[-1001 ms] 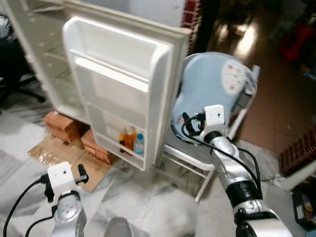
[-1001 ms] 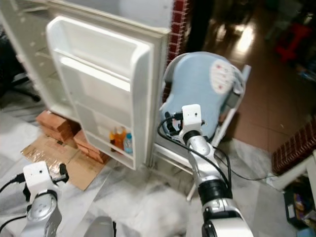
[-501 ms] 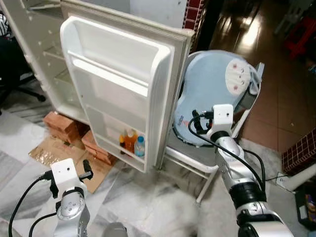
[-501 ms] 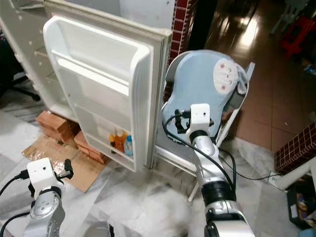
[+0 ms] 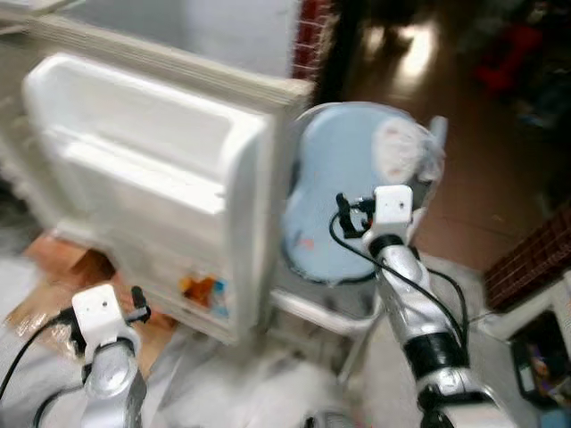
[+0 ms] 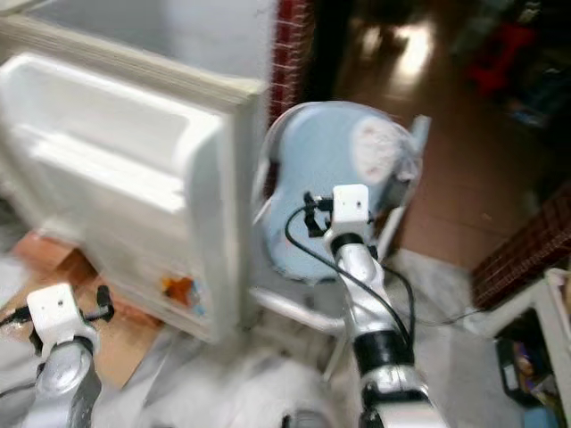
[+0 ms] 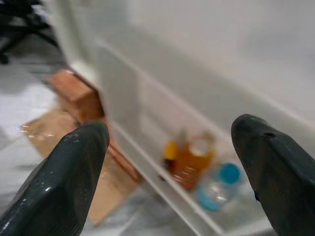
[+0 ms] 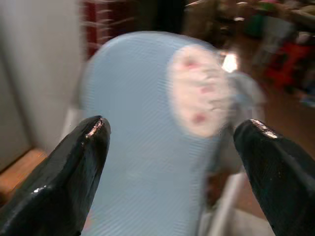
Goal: Restocking fridge
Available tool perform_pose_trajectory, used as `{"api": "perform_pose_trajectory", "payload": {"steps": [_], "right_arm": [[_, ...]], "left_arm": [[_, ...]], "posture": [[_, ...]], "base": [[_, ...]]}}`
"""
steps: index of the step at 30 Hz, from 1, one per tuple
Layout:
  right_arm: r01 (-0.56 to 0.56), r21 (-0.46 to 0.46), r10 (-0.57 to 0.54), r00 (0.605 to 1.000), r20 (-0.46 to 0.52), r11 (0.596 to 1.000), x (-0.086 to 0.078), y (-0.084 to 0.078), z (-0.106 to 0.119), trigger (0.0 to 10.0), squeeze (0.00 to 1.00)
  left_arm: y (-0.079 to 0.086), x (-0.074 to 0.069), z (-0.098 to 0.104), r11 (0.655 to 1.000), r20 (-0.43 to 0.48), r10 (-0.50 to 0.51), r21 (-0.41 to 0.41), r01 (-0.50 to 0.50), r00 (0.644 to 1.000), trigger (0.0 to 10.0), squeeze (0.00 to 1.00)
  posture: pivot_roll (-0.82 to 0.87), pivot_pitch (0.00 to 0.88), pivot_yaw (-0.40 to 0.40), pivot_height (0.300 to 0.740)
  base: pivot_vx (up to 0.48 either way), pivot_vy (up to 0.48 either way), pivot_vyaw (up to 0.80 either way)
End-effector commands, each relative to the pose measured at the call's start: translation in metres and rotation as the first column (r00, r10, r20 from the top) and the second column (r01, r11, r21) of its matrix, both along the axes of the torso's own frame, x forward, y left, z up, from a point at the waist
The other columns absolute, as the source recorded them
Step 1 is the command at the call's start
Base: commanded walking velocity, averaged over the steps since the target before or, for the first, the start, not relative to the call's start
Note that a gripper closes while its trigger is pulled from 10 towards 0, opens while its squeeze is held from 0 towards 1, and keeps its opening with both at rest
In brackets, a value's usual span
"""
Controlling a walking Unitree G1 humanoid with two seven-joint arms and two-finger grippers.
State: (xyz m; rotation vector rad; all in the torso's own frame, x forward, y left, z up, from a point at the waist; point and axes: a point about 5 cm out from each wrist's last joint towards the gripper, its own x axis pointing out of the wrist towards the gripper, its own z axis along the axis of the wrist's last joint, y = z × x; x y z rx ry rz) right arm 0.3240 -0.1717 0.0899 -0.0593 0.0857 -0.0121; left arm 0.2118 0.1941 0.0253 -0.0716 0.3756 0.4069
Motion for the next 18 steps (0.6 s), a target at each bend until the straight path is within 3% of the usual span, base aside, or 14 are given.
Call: {"api": "perform_pose_trajectory", "payload": {"steps": [1, 4, 7, 8, 12, 15, 16, 18], "right_arm": [[-0.044, 0.018, 0.043, 0.998, 0.041, 0.999, 0.006, 0.018, 0.011, 10.0, 0.0], [-0.044, 0.022, 0.043, 0.998, 0.037, 0.999, 0.008, 0.018, 0.011, 10.0, 0.0], [-0.073, 0.056, 0.071, 0.997, 0.024, 0.996, 0.01, 0.022, 0.012, 10.0, 0.0], [-0.107, 0.086, 0.106, 0.994, 0.013, 0.991, 0.013, 0.027, 0.013, 10.0, 0.0], [-0.212, 0.159, 0.217, 0.976, -0.01, 0.964, 0.018, 0.043, 0.016, 10.0, 0.0], [-0.352, 0.245, 0.362, 0.932, 0.005, 0.903, 0.019, 0.064, 0.025, 10.0, 0.0], [-0.461, 0.258, 0.469, 0.883, 0.033, 0.849, 0.016, 0.077, 0.032, 10.0, 0.0], [-0.575, 0.268, 0.575, 0.813, 0.088, 0.773, 0.013, 0.088, 0.045, 10.0, 0.0]], "left_arm": [[0.016, -0.006, -0.002, 0.999, -0.03, 0.044, 0.033, -0.043, 0.999, 10.0, 0.0], [0.016, -0.008, -0.006, 0.998, -0.065, 0.061, 0.02, -0.06, 0.996, 10.0, 0.0], [0.014, -0.013, -0.015, 0.993, -0.152, 0.087, -0.061, -0.097, 0.984, 10.0, 0.0], [0.011, -0.017, -0.022, 0.991, -0.216, 0.084, -0.083, -0.104, 0.973, 10.0, 0.0], [0.01, -0.027, -0.028, 0.988, -0.278, 0.081, -0.101, -0.113, 0.957, 10.0, 0.0], [0.018, -0.04, -0.03, 0.991, -0.299, 0.088, -0.067, -0.113, 0.95, 10.0, 0.0], [0.02, -0.048, -0.034, 0.993, -0.334, 0.071, -0.063, -0.097, 0.94, 10.0, 0.0], [0.017, -0.055, -0.036, 0.998, -0.372, -0.009, -0.061, -0.015, 0.928, 10.0, 0.0]], "posture": [[0.07, 0.0, -0.066, 0.74], [0.07, 0.0, -0.067, 0.74], [0.07, 0.0, -0.068, 0.74], [0.07, 0.0, -0.068, 0.74], [0.07, 0.0, -0.065, 0.74], [0.08, 0.0, -0.066, 0.74], [0.08, 0.0, -0.069, 0.74], [0.09, 0.0, -0.071, 0.74]], "base": [[0.0, 0.0, 0.0], [0.0, 0.0, 0.0], [0.0, 0.0, 0.0], [0.0, 0.0, 0.0], [0.0, 0.0, 0.0], [0.0, 0.0, 0.0], [0.0, 0.0, 0.0], [0.0, 0.0, 0.0]]}}
